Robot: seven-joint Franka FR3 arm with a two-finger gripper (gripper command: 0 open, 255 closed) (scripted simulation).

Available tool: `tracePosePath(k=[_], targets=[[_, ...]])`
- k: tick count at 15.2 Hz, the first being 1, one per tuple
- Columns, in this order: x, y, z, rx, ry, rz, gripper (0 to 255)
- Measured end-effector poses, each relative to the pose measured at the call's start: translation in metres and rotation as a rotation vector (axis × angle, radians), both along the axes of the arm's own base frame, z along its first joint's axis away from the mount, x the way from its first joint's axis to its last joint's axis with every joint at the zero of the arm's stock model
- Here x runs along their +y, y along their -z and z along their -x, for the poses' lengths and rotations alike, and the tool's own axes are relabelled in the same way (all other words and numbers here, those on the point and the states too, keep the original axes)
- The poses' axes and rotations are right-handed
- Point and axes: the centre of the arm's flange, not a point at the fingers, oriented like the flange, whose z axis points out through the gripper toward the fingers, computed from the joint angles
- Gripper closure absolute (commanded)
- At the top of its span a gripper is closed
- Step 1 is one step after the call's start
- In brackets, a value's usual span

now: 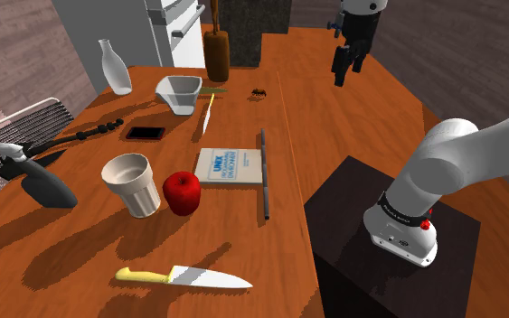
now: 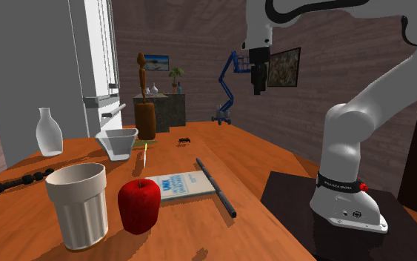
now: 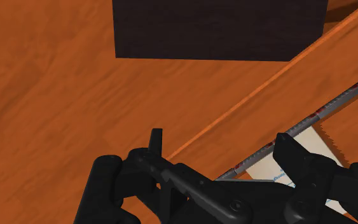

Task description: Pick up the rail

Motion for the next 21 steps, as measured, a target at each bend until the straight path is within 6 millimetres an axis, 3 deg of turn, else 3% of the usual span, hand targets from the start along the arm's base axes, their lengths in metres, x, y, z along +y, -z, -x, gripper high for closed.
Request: tracePosePath(k=[3,13,21], targets=[[0.006,0.011,0.004,-0.004,0.032,-0.004,0],[0.087,0.111,0.003,-0.031,0.294,-0.035,0],[0.147,0.189,-0.015,-0.054,0.513,-0.060,0]])
